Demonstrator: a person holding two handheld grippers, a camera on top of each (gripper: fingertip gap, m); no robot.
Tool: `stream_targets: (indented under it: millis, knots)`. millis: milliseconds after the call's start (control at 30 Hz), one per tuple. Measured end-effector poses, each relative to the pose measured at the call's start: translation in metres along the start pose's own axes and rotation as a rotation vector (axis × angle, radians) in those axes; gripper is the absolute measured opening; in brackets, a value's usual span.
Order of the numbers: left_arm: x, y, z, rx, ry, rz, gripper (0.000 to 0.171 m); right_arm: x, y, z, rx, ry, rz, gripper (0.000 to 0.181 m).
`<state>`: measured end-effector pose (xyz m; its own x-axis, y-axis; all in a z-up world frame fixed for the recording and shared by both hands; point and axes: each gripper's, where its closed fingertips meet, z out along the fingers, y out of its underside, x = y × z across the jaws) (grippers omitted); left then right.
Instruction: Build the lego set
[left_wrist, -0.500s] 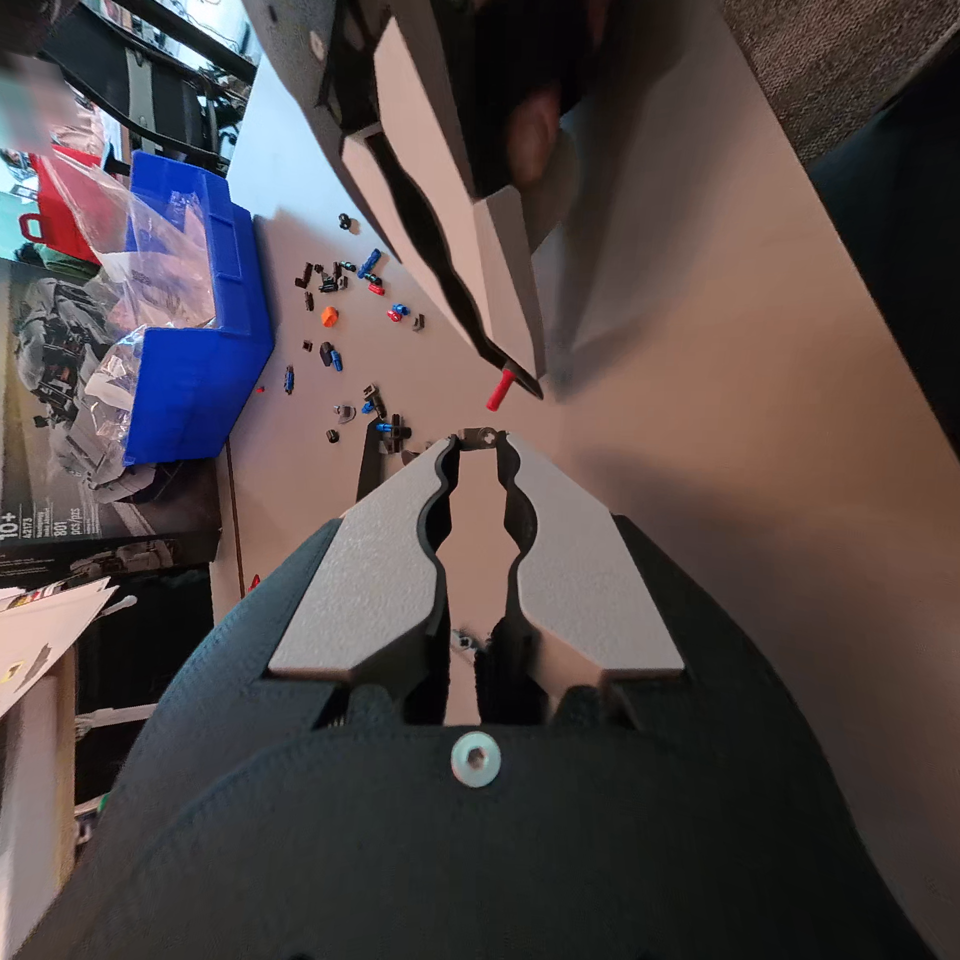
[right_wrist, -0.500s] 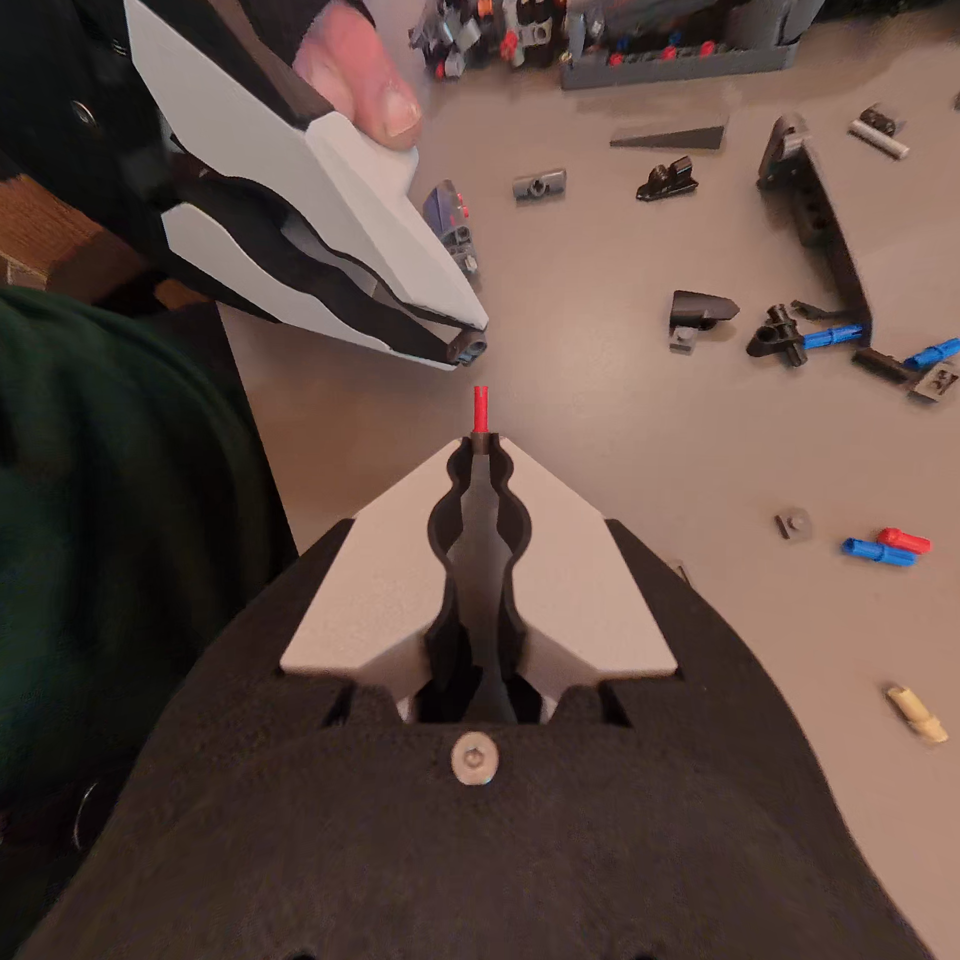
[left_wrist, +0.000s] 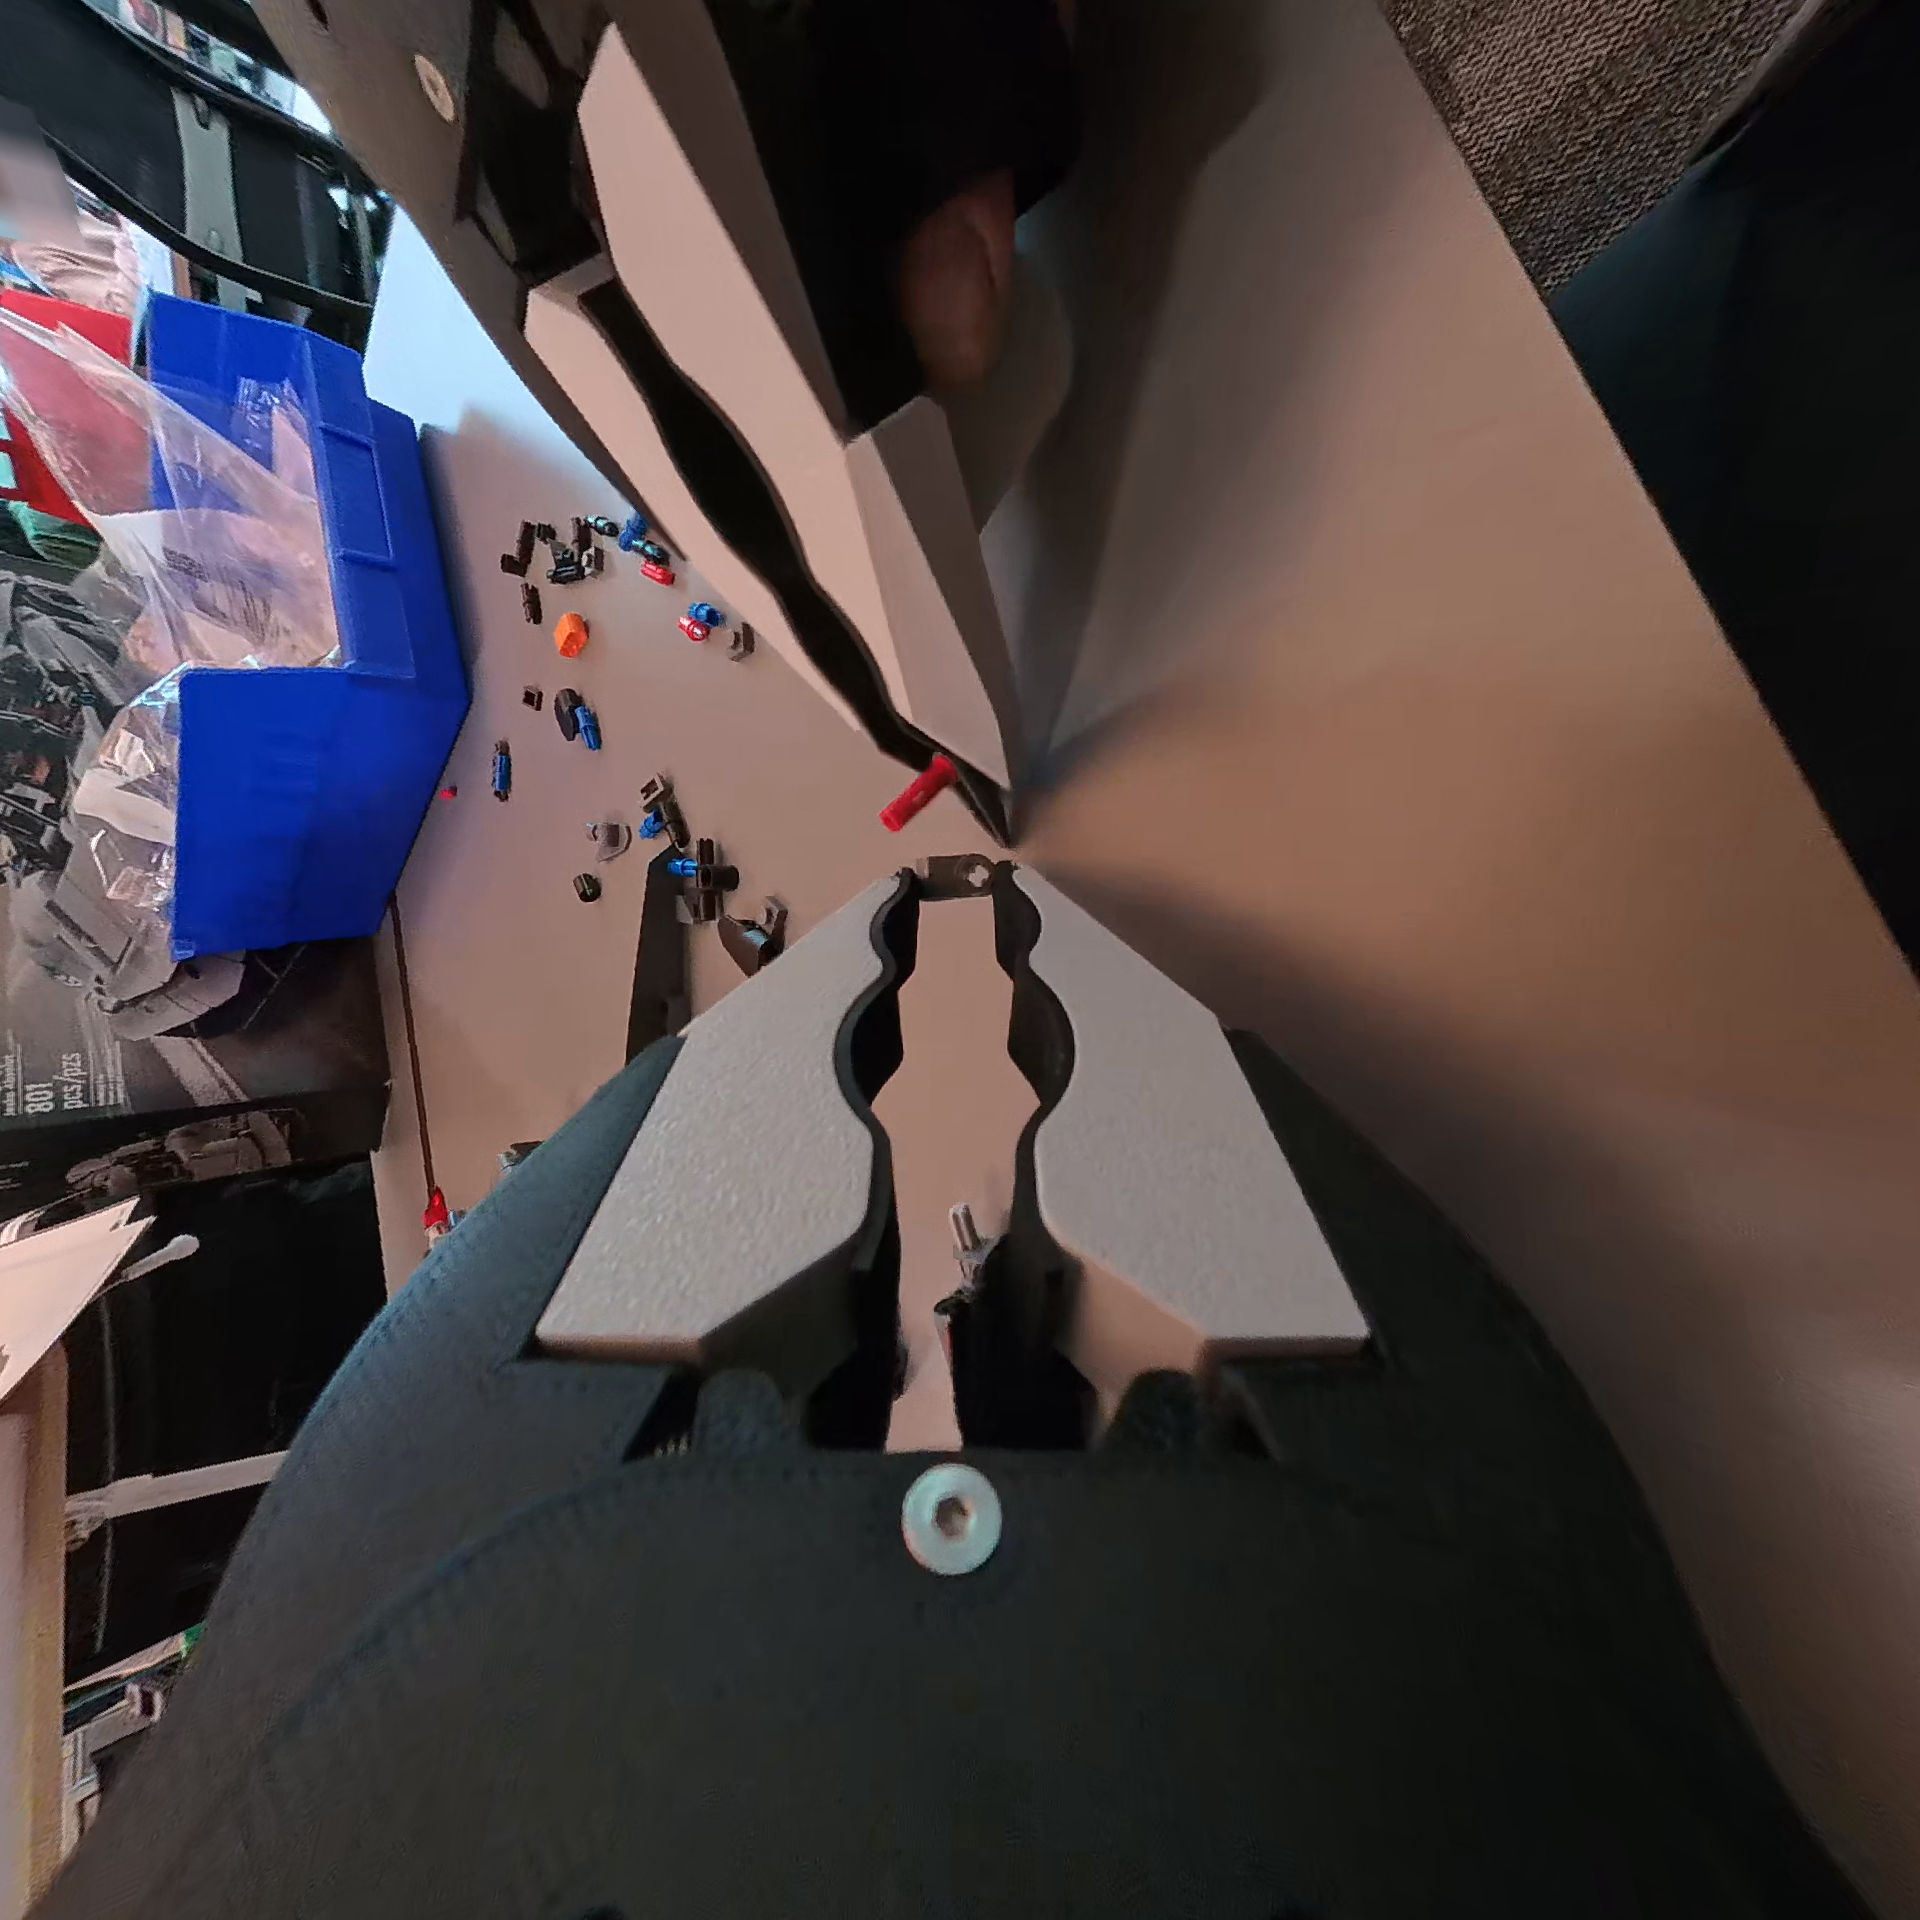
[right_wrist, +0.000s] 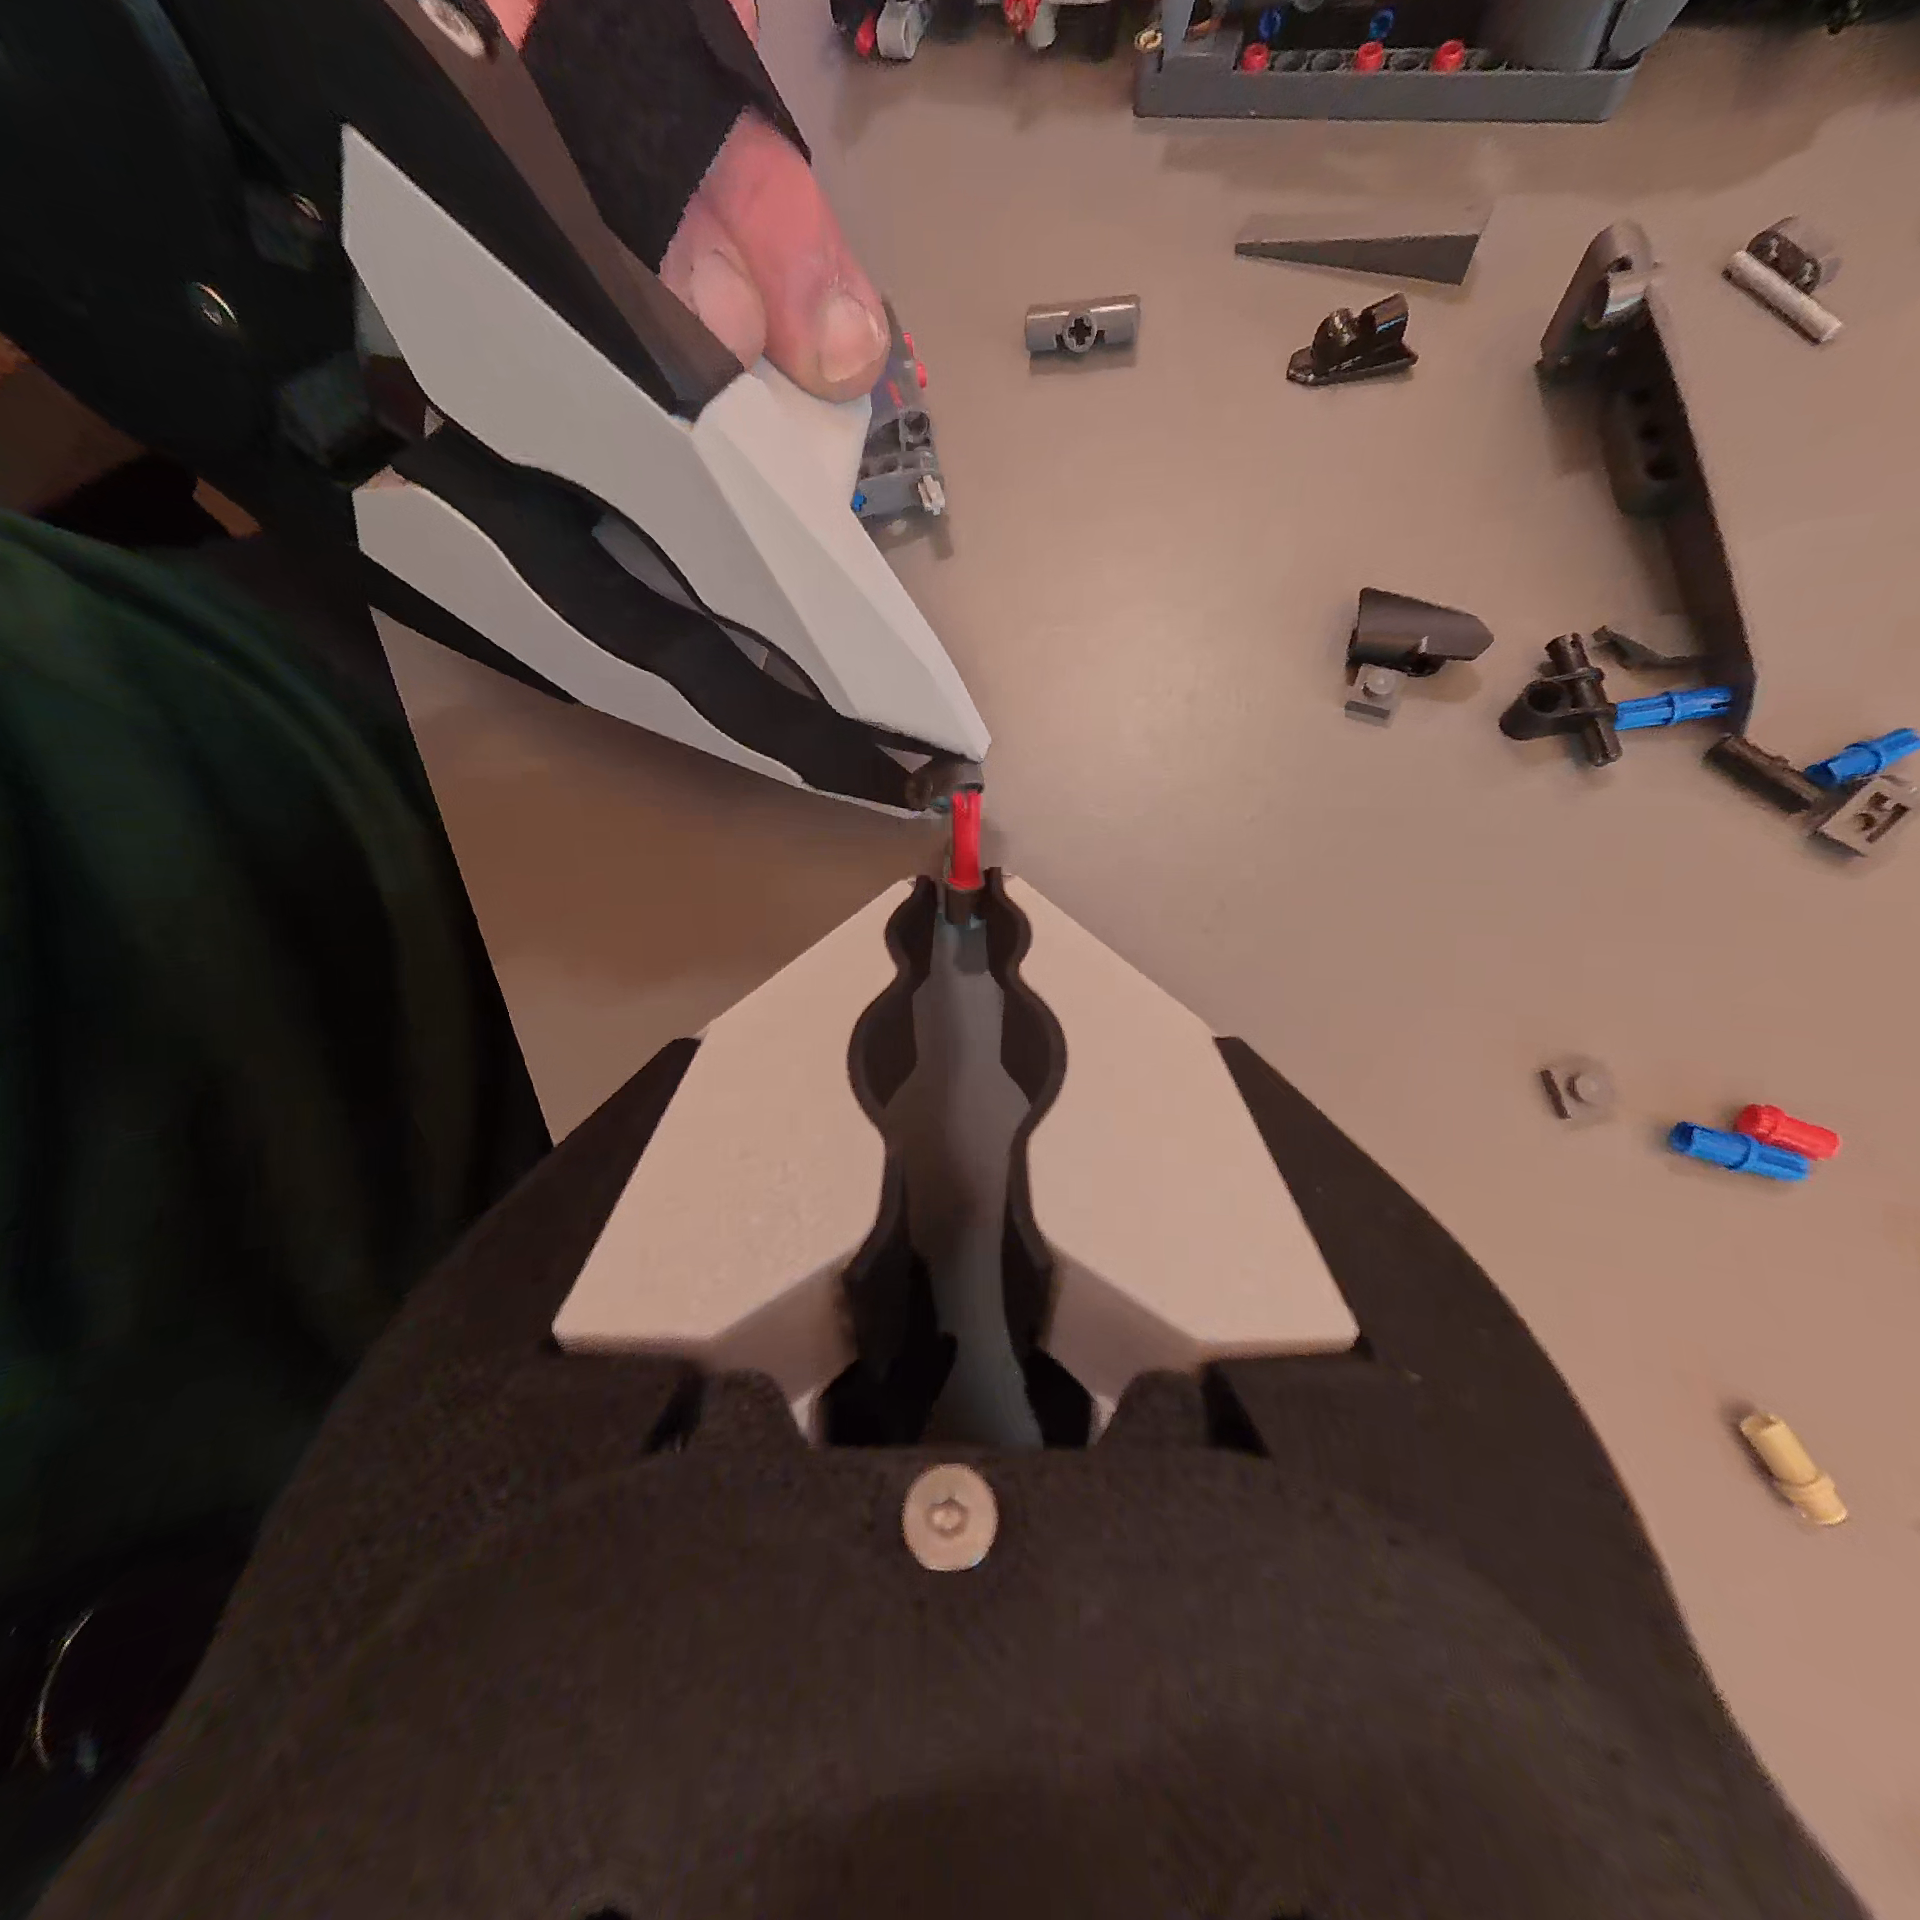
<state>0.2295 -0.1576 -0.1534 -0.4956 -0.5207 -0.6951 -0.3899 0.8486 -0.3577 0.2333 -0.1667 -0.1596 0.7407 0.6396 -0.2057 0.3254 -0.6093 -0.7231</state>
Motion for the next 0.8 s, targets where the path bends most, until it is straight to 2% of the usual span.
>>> stream_targets:
  millis: [133, 300, 433, 600, 800]
  knots:
    - [0.001, 0.0, 0.003, 0.005, 0.011, -0.007, 0.013, 0.001, -0.003, -0.001, 0.024, 0.001, 0.011, 0.012]
    - [0.002, -0.003, 0.005, 0.009, 0.017, -0.006, 0.012, 0.001, -0.006, -0.004, 0.045, 0.0, 0.014, 0.002]
    - [0.002, -0.003, 0.005, 0.017, 0.017, -0.012, 0.012, 0.001, -0.006, -0.003, 0.045, 0.0, 0.016, 0.002]
    - [0.003, -0.003, 0.005, 0.02, 0.023, -0.021, 0.013, 0.002, -0.008, -0.008, 0.071, -0.011, 0.031, 0.015]
    - [0.004, -0.004, 0.005, 0.025, 0.028, -0.024, 0.013, 0.002, 0.001, -0.019, 0.078, 0.006, 0.05, 0.016]
